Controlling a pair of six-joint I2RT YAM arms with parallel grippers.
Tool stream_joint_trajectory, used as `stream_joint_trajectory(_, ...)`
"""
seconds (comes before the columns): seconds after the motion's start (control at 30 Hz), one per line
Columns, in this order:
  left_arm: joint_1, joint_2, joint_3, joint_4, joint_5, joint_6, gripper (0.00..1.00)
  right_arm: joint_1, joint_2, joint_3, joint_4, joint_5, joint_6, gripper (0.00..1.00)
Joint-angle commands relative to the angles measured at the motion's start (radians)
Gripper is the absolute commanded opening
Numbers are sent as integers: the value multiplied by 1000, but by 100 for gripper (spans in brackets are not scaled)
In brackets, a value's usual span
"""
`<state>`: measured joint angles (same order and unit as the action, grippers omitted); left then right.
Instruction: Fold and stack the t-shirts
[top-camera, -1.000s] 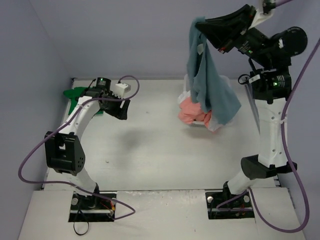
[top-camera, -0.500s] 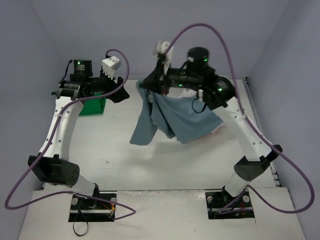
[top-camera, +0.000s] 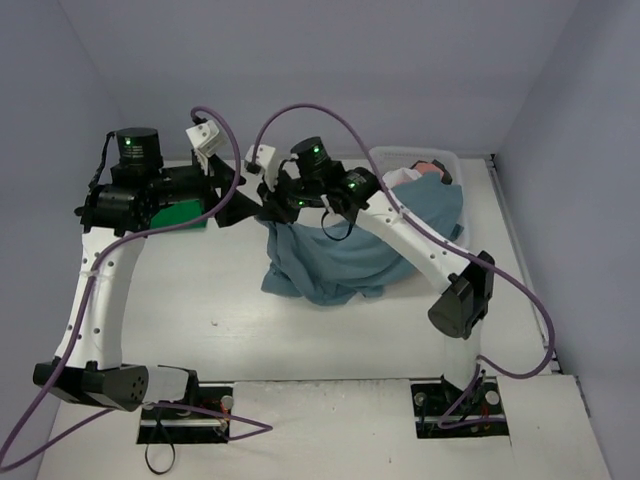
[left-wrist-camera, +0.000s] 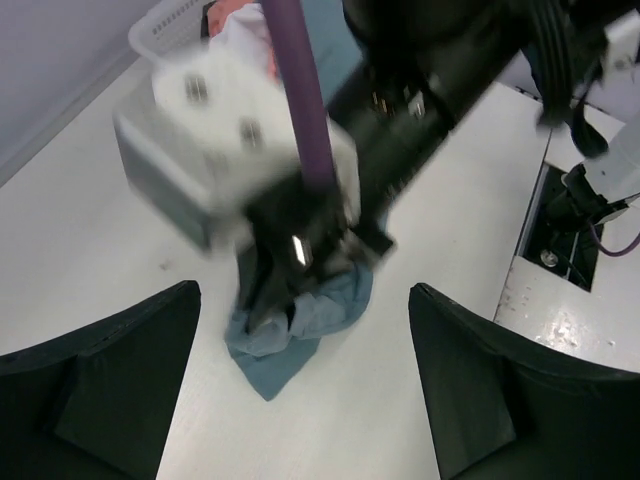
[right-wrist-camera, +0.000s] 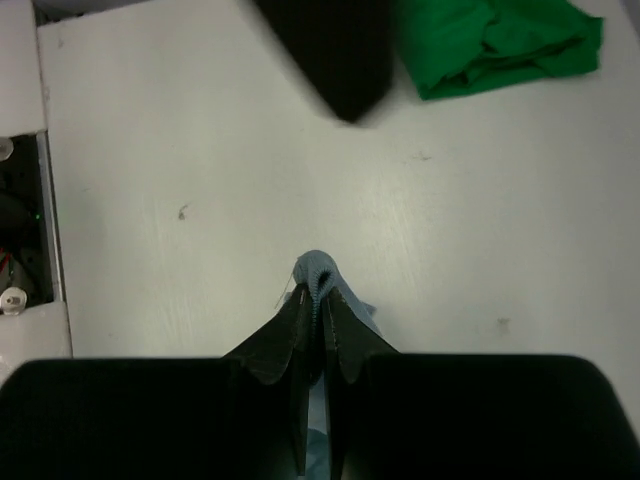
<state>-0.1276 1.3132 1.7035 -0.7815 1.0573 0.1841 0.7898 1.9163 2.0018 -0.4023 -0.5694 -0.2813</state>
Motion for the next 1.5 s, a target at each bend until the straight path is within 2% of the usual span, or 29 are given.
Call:
stream_joint_trajectory(0.0, 14, -31, 1, 7, -13, 58, 79, 129, 36, -49, 51, 32, -36, 0)
stream_joint_trajectory(0.1, 14, -64, -33, 40, -32, 52, 79, 228, 85, -104, 49, 26, -55, 3)
stream_joint_trajectory(0.13, 16, -83, -57, 57, -48, 51, 79, 248, 99, -104, 46, 45, -56, 23)
stream_joint_trajectory(0.17, 16, -89, -67, 63, -55, 54, 79, 259, 105, -95, 45, 86, -59, 37)
stream_joint_trajectory(0.2, 17, -100, -82, 67, -60, 54, 79, 250, 110, -86, 42, 107, -59, 61)
stream_joint_trajectory(0.23, 17, -103, -85, 68, -65, 57, 79, 232, 110, -69, 42, 129, -55, 67)
stream_joint_trajectory(0.27, 17, -106, -90, 70, -65, 58, 79, 168, 109, -61, 40, 128, -47, 69)
stream_joint_trajectory(0.37, 22, -103, -99, 70, -72, 61, 79, 42, 93, -70, 36, 155, -12, 72)
stream_joint_trajectory(0.57, 23, -83, -114, 97, -63, 55, 79, -105, -31, -224, 39, 284, -59, 74)
stream_joint_trajectory(0.63, 22, -72, -131, 120, -60, 38, 79, -199, -62, -250, 49, 282, -61, 75)
stream_joint_trajectory(0.83, 11, 27, -133, 130, -23, 31, 79, -473, -114, -166, 56, 348, 2, 76)
stream_joint_trajectory(1.03, -81, 164, -93, 73, -79, 81, 79, -546, -221, -202, 45, 374, -25, 78)
stream_joint_trajectory(1.2, -231, 280, -78, 62, -124, 109, 79, -655, -253, -225, 45, 388, 27, 78)
stream_joint_trajectory(1.3, -292, 340, -59, 62, -143, 127, 79, -754, -275, -221, 46, 307, 56, 78)
stream_joint_trajectory(1.47, -320, 489, 14, 94, -148, 118, 79, -873, -322, -224, 45, 227, 79, 78)
